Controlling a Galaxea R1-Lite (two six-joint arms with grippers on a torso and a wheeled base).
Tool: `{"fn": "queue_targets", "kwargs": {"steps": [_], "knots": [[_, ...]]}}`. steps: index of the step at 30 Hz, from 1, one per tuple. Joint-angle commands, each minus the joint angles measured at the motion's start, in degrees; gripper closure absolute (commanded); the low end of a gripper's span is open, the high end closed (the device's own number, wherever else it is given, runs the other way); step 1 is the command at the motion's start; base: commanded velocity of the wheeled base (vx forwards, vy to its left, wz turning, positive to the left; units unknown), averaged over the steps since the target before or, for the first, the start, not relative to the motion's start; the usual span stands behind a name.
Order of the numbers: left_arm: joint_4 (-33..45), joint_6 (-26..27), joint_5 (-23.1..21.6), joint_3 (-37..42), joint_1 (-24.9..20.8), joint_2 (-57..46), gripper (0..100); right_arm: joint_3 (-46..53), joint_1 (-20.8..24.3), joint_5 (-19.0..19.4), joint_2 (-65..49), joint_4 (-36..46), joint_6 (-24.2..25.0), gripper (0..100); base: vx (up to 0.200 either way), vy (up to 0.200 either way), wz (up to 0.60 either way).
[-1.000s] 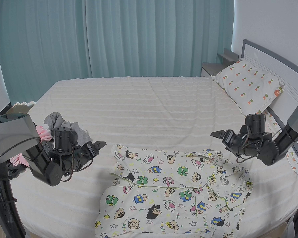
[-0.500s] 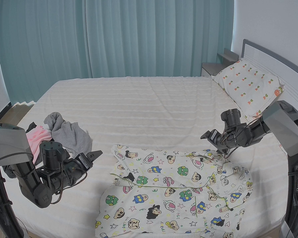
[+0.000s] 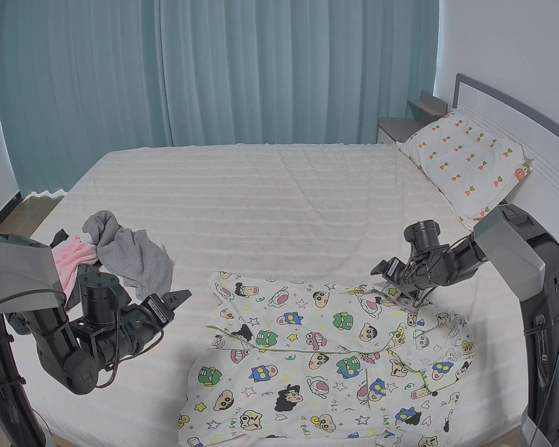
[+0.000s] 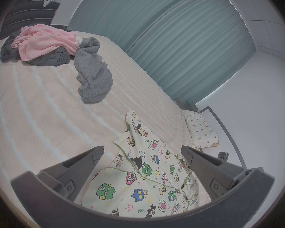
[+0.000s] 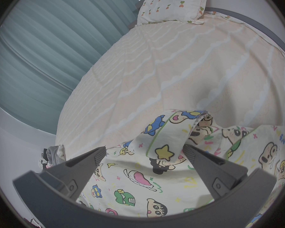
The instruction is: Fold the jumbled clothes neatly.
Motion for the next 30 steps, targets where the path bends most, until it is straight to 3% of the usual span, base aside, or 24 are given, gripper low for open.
{"fn": "queue_targets", "kwargs": {"steps": [1,10,17,24,27,30], "knots": [[-1.62,0.06,0.09,0.09,-0.03,1.86,0,-2.01,-0.15,-0.01,2.04,0.01,0.03,0,0.0,0.0,0.0],[-4.52,0.15,0.18,1.14,-0.03,3.36,0,-11.16,-0.94,0.08,3.98,-2.01,2.75,0,0.0,0.0,0.0],[-4.87,0.06,0.18,1.14,-0.03,3.45,0,-17.48,-0.76,-0.19,8.46,-12.91,4.95,0,0.0,0.0,0.0],[-4.87,0.06,0.18,1.14,-0.03,3.45,0,-15.9,-1.2,-0.8,7.93,-14.32,4.33,0,0.0,0.0,0.0],[-4.87,0.06,0.18,1.14,-0.03,3.36,0,-11.24,-4.63,-1.77,5.12,-14.49,0.03,0,0.0,0.0,0.0],[-4.87,0.06,0.18,1.14,-0.03,3.36,0,-9.22,-5.77,-1.77,3.89,-14.49,-0.41,0,0.0,0.0,0.0]]}}
